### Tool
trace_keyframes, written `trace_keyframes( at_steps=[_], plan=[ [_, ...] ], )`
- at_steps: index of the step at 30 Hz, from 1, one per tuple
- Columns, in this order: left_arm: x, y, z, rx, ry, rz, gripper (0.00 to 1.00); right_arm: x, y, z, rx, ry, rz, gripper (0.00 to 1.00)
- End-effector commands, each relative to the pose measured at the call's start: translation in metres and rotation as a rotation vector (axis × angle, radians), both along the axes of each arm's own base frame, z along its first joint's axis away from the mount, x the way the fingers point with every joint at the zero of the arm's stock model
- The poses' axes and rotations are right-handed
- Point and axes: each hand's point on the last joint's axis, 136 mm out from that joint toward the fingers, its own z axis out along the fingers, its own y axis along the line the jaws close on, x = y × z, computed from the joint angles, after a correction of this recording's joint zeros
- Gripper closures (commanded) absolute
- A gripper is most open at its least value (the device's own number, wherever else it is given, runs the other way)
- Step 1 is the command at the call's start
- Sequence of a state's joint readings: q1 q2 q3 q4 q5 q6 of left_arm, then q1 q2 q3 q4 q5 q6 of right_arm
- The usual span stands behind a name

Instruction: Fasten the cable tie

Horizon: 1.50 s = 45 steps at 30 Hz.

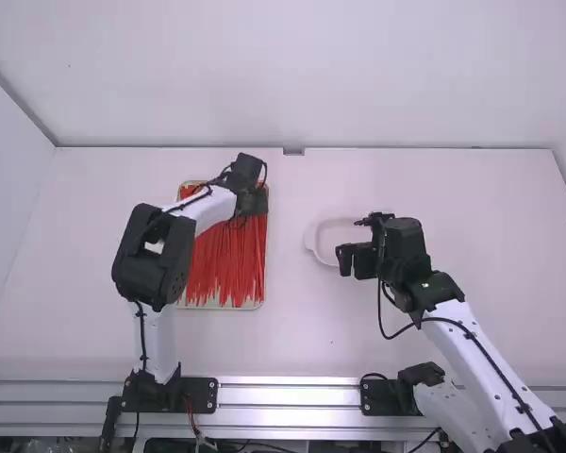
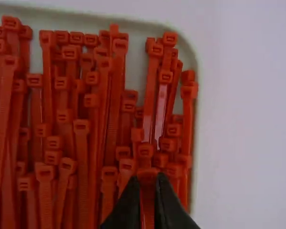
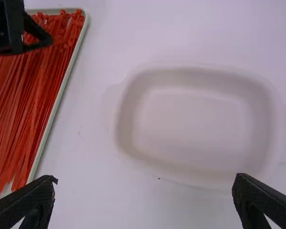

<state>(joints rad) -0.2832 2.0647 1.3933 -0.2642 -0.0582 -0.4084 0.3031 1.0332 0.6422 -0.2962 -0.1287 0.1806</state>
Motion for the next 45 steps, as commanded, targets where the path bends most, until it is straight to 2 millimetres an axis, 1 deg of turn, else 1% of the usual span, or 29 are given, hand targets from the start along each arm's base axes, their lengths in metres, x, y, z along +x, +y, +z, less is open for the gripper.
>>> trace_keyframes(
  at_steps=[1, 5, 8, 11, 13, 20, 24, 27, 30, 31, 32, 39, 45],
  plan=[
    [0.008, 0.004, 0.006, 0.010, -0.005, 0.016, 0.98, 0.005, 0.004, 0.012, 0.013, -0.022, 0.007, 0.00],
    [0.009, 0.004, 0.016, 0.019, 0.010, 0.018, 0.98, 0.005, 0.004, 0.012, 0.013, -0.022, 0.007, 0.00],
    [0.010, 0.009, 0.025, 0.057, 0.012, 0.036, 0.98, 0.005, 0.004, 0.012, 0.013, -0.022, 0.007, 0.00],
    [0.009, 0.014, 0.039, 0.078, 0.008, 0.049, 0.98, 0.005, 0.004, 0.012, 0.013, -0.022, 0.007, 0.00],
    [0.008, 0.015, 0.044, 0.079, 0.002, 0.052, 0.98, 0.005, 0.004, 0.012, 0.013, -0.022, 0.007, 0.00],
    [0.001, 0.022, 0.075, 0.098, -0.029, 0.066, 0.98, 0.005, 0.004, 0.012, 0.013, -0.022, 0.007, 0.00],
    [-0.001, 0.024, 0.097, 0.101, -0.067, 0.055, 0.98, 0.005, 0.004, 0.012, 0.013, -0.022, 0.007, 0.00],
    [-0.006, 0.029, 0.120, 0.106, -0.101, 0.066, 0.98, 0.005, 0.004, 0.012, 0.012, -0.022, 0.007, 0.00],
    [-0.010, 0.029, 0.135, 0.102, -0.125, 0.060, 0.98, 0.005, 0.005, 0.012, 0.013, -0.021, 0.008, 0.00],
    [-0.013, 0.031, 0.145, 0.099, -0.138, 0.063, 0.98, 0.005, 0.004, 0.012, 0.013, -0.021, 0.007, 0.00],
    [-0.014, 0.031, 0.148, 0.097, -0.143, 0.062, 0.98, 0.005, 0.004, 0.011, 0.013, -0.021, 0.007, 0.00],
    [-0.028, 0.035, 0.191, 0.094, -0.217, 0.036, 0.98, 0.005, 0.004, 0.012, 0.013, -0.021, 0.007, 0.00],
    [-0.047, 0.039, 0.224, 0.082, -0.270, 0.033, 0.98, 0.005, 0.004, 0.012, 0.013, -0.022, 0.007, 0.00]
  ],
)
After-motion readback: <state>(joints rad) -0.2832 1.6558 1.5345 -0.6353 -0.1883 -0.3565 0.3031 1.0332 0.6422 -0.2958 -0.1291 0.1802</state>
